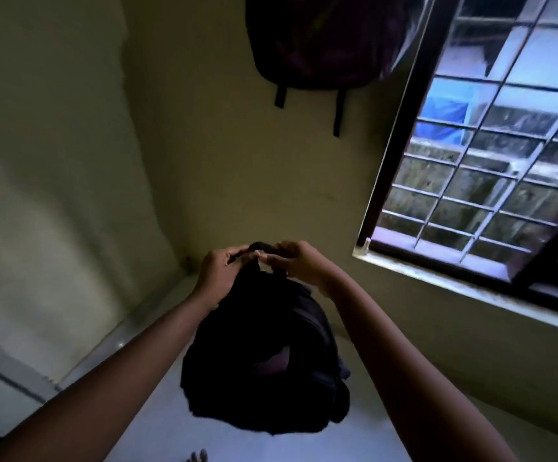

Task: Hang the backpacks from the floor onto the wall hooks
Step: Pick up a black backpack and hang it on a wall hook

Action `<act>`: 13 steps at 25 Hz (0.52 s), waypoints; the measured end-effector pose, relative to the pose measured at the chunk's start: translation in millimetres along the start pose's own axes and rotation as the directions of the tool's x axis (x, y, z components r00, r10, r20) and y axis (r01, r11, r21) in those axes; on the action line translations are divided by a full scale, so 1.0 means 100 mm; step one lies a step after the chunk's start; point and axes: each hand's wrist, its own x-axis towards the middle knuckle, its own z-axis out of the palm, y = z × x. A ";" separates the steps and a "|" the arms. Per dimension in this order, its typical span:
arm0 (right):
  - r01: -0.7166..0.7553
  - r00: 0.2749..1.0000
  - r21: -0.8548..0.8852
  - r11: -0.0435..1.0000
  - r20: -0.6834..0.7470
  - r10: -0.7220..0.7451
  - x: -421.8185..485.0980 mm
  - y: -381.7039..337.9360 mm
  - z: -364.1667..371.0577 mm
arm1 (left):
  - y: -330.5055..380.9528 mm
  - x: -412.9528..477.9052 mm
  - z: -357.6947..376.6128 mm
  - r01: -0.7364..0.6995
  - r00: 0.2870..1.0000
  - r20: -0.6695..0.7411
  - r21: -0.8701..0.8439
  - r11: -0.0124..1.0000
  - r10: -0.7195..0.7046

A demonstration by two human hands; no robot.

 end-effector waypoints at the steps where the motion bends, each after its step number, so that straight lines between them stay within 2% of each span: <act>1: 0.010 0.999 0.051 0.999 -0.044 -0.008 0.13 -0.05 -0.05 | 0.10 0.14 -0.07 0.021 0.998 -0.052 -0.032 0.999 -0.023; 3: 0.045 0.988 0.125 0.991 -0.149 -0.026 0.46 -0.20 -0.09 | 0.28 0.47 -0.28 0.009 0.992 -0.124 -0.024 1.000 -0.012; 8: 0.098 0.931 0.084 0.992 -0.359 -0.061 1.50 -0.94 -0.30 | 0.84 1.37 -1.01 -0.229 0.944 -0.174 0.266 0.936 0.281; 13: 0.191 0.862 0.071 0.979 -0.490 -0.133 2.37 -1.77 -0.71 | 1.46 2.32 -1.68 -0.351 0.876 -0.223 0.314 0.882 0.428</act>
